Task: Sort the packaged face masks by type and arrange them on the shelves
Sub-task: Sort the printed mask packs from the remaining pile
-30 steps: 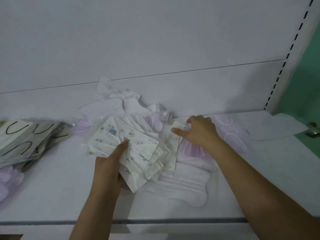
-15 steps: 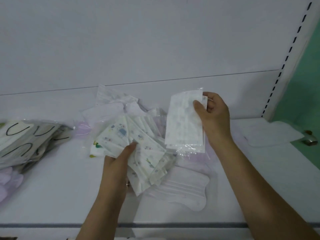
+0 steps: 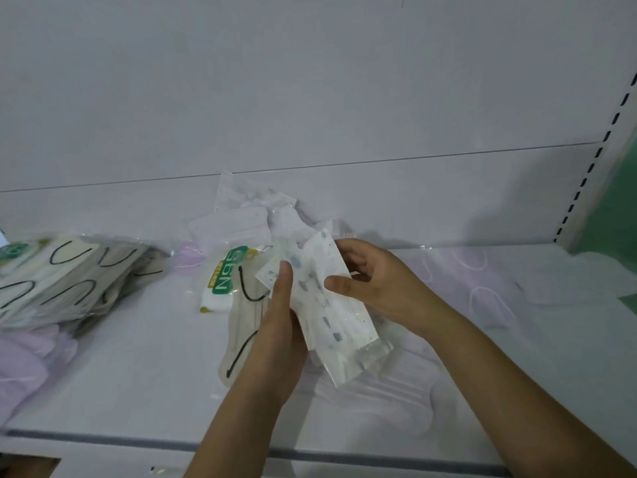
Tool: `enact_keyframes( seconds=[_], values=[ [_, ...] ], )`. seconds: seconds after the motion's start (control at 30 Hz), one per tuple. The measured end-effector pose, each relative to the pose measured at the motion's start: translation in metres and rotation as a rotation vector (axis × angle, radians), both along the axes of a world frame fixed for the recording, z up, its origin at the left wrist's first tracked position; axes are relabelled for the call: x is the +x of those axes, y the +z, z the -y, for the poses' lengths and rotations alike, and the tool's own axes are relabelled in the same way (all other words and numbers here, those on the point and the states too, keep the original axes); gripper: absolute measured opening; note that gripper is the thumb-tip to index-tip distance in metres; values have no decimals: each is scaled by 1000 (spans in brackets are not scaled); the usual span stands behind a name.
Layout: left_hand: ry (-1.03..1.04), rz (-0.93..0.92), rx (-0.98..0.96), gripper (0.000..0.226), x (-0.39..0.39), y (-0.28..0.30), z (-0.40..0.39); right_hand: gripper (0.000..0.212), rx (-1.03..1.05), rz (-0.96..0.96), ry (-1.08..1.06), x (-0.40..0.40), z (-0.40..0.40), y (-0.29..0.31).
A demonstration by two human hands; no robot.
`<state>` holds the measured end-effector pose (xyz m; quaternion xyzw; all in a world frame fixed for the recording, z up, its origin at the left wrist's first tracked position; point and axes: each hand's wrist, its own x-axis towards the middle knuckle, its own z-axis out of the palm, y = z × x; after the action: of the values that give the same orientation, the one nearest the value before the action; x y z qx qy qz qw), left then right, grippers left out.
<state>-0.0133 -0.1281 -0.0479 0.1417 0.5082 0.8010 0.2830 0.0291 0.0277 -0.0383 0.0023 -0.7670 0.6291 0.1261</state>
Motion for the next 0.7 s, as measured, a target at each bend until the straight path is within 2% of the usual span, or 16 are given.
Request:
enact_keyframes(
  seconds=[0.13, 0.23, 0.27, 0.33, 0.37, 0.4, 0.47, 0.53, 0.57, 0.63, 0.67, 0.7],
  values=[
    [34, -22, -60, 33, -4, -7, 3, 11, -8, -68, -140, 0, -3, -2],
    [113, 66, -90, 41, -10, -11, 5, 11, -162, -227, -434, 1, -14, 1],
    [125, 70, -86, 42, -11, -12, 5, 10, -147, -300, -542, 4, -16, 3],
    [156, 63, -77, 44, -11, -13, 5, 9, 87, -438, -745, 8, -16, 6],
    [169, 49, -72, 44, -11, -14, 4, 6, 245, -474, -770, 9, -12, 6],
    [163, 25, -59, 42, -10, -14, 3, 8, 352, -468, -700, 8, -6, 4],
    [102, -37, -53, 41, -8, -12, -1, 32, 417, -331, -385, 4, 9, -4],
    [101, -63, -93, 53, -9, -12, -1, 45, 341, -198, -118, 2, 17, -11],
    [143, -70, -112, 54, -11, -14, -1, 45, 241, -180, -74, 2, 18, -10],
    [227, -85, -136, 48, -18, -18, 2, 41, 123, -228, -165, 3, 11, -7],
    [240, -99, -130, 43, -21, -19, 4, 41, 192, -267, -287, 3, 6, -5],
    [238, -118, -112, 40, -23, -20, 5, 50, 288, -269, -393, 2, -1, -5]
  ],
)
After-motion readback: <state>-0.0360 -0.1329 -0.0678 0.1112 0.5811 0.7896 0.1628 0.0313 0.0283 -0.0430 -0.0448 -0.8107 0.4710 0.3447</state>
